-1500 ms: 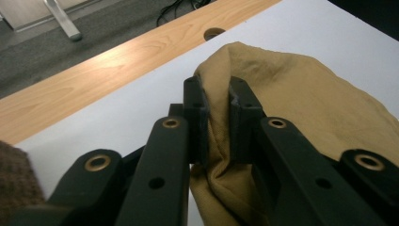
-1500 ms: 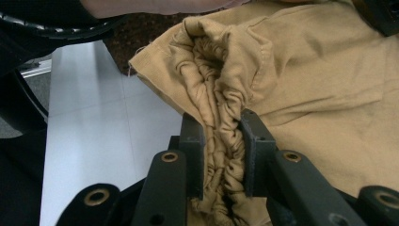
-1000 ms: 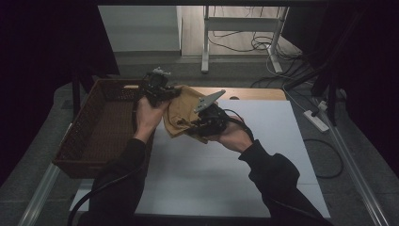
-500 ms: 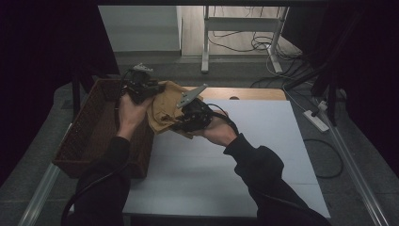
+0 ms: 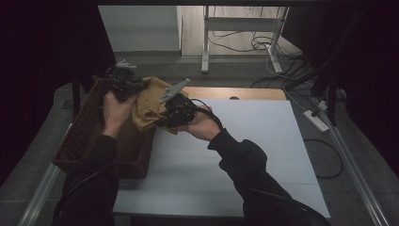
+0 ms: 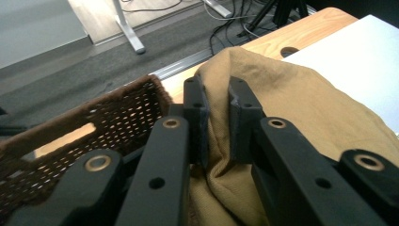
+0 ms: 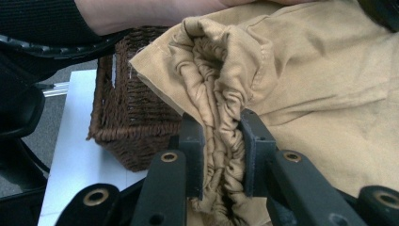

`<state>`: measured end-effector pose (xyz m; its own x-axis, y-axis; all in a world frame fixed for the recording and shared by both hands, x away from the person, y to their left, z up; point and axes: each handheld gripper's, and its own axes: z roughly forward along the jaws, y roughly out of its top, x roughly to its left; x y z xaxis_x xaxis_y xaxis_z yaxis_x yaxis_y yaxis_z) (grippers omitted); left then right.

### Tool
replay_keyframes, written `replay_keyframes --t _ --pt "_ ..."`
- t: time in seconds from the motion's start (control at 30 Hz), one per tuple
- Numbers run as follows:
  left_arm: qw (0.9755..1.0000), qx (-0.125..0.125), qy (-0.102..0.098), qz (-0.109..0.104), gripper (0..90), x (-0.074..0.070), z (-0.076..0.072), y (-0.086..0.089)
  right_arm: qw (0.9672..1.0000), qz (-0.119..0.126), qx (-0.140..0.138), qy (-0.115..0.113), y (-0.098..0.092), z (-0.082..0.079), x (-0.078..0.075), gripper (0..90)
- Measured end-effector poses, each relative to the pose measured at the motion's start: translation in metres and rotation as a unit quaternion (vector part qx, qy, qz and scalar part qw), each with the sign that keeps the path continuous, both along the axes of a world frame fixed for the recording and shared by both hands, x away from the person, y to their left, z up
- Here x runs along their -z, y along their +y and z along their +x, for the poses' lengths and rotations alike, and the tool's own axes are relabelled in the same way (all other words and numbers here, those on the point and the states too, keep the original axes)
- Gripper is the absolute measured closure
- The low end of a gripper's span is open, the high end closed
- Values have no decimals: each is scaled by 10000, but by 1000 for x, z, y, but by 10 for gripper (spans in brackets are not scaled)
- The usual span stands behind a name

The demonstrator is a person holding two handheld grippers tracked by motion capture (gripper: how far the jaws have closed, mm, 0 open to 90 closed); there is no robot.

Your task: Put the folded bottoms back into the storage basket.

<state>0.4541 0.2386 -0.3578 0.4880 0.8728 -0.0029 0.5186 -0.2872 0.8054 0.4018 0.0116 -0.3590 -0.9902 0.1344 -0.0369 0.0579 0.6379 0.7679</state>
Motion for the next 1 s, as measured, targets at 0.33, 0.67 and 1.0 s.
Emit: replay_keyframes --t 0.33,0.67,1.0 --pt "9998 -188 9 -31 799 -4 -2 26 9999 32 -129 -64 25 2 -3 743" --pt "9991 -406 78 -47 798 -4 -7 53 9995 -34 -285 -157 57 0 -1 742" --pt "9981 -617 82 -46 797 -3 -14 79 9992 1 -368 -147 84 -1 2 741"
